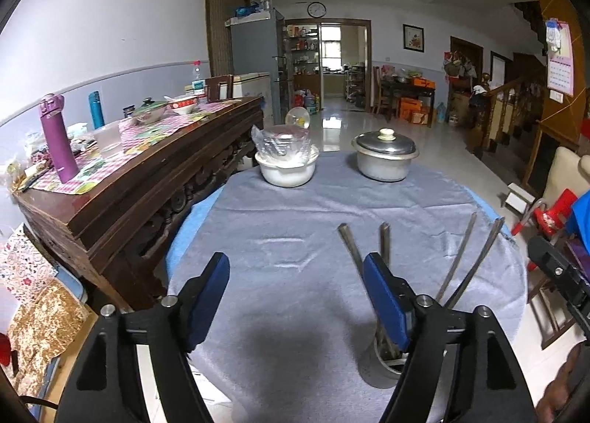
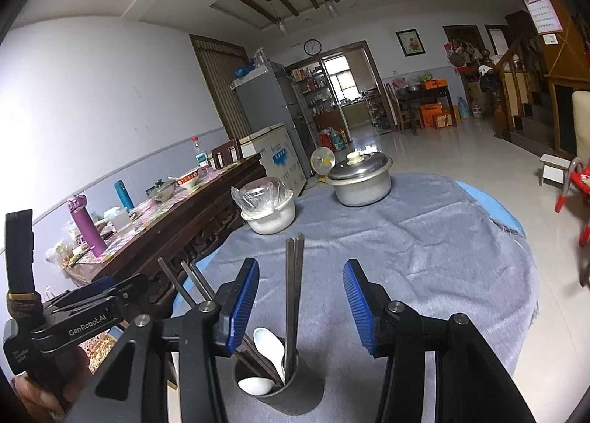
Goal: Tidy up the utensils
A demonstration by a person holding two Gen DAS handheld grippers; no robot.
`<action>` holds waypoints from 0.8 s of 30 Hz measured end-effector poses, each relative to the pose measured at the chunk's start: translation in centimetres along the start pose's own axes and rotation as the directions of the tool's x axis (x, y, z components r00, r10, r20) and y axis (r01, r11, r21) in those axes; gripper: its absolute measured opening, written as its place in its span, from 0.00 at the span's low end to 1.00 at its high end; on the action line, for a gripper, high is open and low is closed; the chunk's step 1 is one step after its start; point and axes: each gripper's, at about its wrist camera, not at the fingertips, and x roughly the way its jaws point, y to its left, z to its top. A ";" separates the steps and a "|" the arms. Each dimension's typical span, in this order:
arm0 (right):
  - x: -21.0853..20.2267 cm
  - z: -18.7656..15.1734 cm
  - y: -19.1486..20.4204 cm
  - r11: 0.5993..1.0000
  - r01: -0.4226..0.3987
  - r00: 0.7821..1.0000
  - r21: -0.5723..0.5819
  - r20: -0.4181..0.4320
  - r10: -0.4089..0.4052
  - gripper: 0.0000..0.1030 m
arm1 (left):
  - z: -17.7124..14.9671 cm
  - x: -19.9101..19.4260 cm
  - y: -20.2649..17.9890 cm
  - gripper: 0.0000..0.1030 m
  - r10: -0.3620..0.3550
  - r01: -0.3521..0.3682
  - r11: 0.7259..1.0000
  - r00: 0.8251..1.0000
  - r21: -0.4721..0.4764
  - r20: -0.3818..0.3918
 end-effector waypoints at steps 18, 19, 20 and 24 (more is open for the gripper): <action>-1.2 -2.4 0.9 0.998 0.046 0.995 -0.034 -0.086 -0.048 0.57 | -2.2 -0.8 0.5 0.86 0.102 -0.101 0.994 0.995 0.042 -0.020; -1.2 -2.5 1.1 0.998 0.047 0.994 -0.036 -0.092 -0.051 0.58 | -2.3 -0.9 0.5 0.86 0.109 -0.108 0.993 0.994 0.045 -0.020; -1.1 -2.6 1.3 0.998 0.050 0.993 -0.038 -0.102 -0.053 0.60 | -2.4 -1.0 0.4 0.86 0.114 -0.113 0.992 0.993 0.049 -0.019; -1.1 -3.5 2.2 0.996 0.060 0.989 -0.062 -0.135 -0.068 0.60 | -2.7 -1.4 0.5 0.87 0.132 -0.130 0.990 0.991 0.059 -0.019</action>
